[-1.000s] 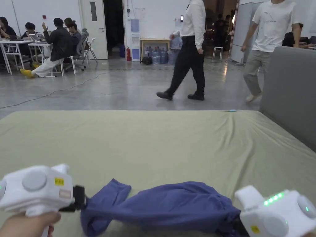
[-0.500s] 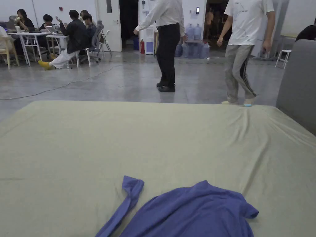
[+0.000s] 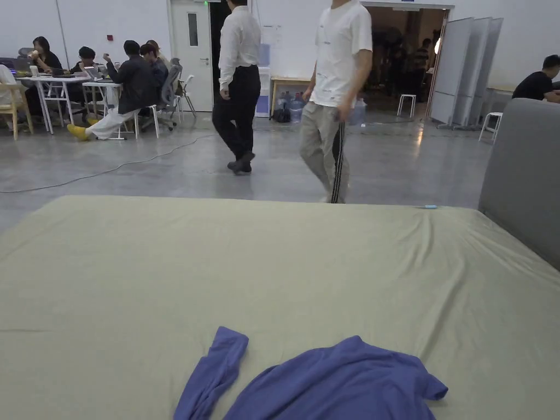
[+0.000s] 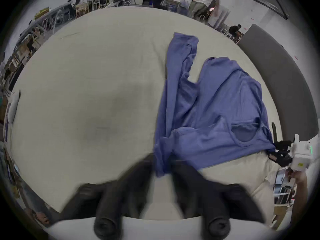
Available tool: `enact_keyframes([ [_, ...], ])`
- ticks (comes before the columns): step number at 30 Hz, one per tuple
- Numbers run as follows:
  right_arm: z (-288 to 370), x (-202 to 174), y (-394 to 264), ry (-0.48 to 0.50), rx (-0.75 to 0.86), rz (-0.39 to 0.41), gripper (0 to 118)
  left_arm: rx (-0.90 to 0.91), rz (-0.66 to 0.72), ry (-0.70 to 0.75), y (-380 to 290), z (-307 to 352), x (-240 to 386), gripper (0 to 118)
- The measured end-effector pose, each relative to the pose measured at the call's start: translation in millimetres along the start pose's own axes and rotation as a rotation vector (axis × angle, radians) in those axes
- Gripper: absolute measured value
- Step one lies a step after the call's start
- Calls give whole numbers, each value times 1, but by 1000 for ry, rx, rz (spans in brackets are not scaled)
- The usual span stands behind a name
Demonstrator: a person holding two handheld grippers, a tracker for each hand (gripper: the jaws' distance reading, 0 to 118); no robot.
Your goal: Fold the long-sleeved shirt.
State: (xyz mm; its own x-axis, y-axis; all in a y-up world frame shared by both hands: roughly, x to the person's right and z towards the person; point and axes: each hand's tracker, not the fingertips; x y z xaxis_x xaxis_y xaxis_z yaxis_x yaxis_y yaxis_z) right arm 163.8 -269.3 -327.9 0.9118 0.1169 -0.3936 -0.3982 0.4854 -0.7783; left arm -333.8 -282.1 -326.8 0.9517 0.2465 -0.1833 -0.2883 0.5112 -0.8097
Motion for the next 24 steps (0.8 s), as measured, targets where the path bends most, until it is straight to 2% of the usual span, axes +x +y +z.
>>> enact_keyframes([
  [1,19,5,2,16,43,-36,76,53,5,-44,4,21,-3,64],
  [2,34,6,3,39,71,-75,77,99,10,-79,0,36,0,107],
  [3,44,5,4,59,89,-109,77,98,17,-95,-3,45,1,117],
  [4,53,3,3,87,104,-152,77,84,17,-95,-9,53,3,113],
  [6,64,-3,-3,151,128,-212,77,17,-8,-110,-27,50,12,116],
  [8,67,-18,-12,174,138,-209,76,-49,-70,-76,-49,43,24,114],
  [9,65,-24,-14,163,134,-207,72,-68,-105,-49,-55,40,29,108],
  [10,62,-32,-17,154,117,-195,50,-90,-148,-20,-62,33,38,74],
  [11,62,-36,-18,152,121,-192,12,-82,-169,-21,-62,29,41,24],
  [12,61,-39,-19,175,114,-169,0,-92,-190,-38,-60,26,45,0],
  [14,57,-48,-21,207,120,-172,0,-68,-180,-47,-46,19,53,0],
  [17,54,-52,-20,228,103,-176,0,48,-256,-43,-20,6,70,0],
  [18,53,-52,-19,226,100,-177,0,23,-279,-22,-14,-6,82,8],
  [19,52,-50,-18,222,98,-176,0,-51,-308,-12,-10,-20,91,64],
  [20,52,-48,-17,216,97,-173,0,-27,-314,-22,-8,-30,98,106],
  [22,53,-49,-18,200,96,-172,0,-58,-398,17,-5,-56,112,117],
  [24,52,-42,-17,191,92,-181,0,-55,-472,51,-7,-79,122,117],
])
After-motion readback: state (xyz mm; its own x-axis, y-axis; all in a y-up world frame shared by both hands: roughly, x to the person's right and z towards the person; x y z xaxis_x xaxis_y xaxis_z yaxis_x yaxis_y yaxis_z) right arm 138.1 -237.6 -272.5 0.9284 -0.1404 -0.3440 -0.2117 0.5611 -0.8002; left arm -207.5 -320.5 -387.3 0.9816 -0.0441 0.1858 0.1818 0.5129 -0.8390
